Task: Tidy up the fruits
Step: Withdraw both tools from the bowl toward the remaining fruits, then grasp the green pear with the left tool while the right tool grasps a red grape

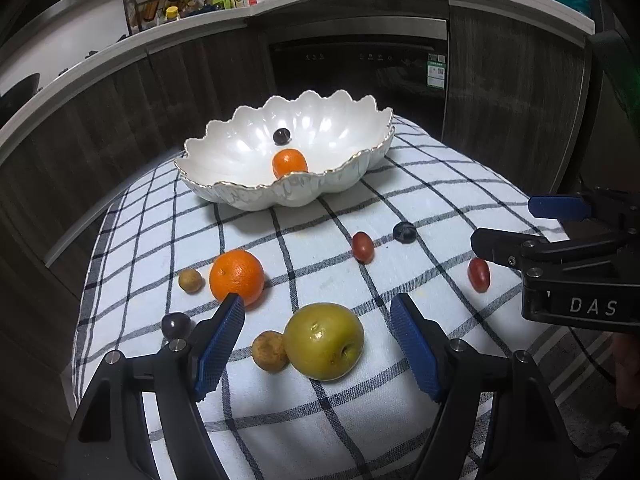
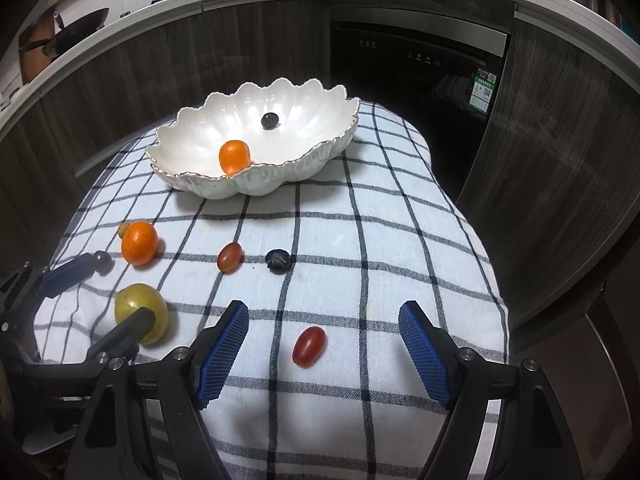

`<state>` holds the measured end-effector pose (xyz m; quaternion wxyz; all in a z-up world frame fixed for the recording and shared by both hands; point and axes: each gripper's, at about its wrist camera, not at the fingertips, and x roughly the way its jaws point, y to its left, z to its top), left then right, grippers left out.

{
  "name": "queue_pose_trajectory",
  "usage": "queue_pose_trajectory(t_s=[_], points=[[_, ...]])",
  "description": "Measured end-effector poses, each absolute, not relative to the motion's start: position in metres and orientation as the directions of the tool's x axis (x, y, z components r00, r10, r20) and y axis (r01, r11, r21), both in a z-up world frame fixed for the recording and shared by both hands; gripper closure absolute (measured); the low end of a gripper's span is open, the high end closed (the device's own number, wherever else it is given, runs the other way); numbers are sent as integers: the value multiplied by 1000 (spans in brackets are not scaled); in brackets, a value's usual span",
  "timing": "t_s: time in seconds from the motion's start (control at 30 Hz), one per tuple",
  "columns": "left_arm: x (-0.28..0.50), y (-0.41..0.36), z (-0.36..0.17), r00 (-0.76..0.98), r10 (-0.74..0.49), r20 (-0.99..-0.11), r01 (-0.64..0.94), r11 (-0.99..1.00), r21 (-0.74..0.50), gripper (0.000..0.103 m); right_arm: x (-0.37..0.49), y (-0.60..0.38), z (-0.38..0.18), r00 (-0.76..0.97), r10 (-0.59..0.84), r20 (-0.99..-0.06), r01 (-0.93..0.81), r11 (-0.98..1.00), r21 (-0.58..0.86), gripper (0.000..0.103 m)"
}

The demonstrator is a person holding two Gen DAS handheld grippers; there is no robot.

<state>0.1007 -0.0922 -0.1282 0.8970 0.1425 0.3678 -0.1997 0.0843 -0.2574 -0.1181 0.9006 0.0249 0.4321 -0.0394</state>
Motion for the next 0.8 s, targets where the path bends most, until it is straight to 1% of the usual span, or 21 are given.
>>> queue_pose_trajectory(t_s=[0.13,0.3,0.63,0.8], points=[[103,-92,-134,634,-253,-730,465,880,99,30,87,-255,-123,613,-45,-789,85,996,10,27],[105,-93,-139,627,-256,-735,473,876,98,31,88,-254,-128,600,-35,-799,75,997,12,37],[109,-96,-149,607,-257,-752,484,870,93,37,93,-251,-142,559,-27,-828,61,998,9,45],[112,-97,-154,595,-259,-761,490,867,89,42,95,-252,-147,545,-25,-838,66,998,13,49]])
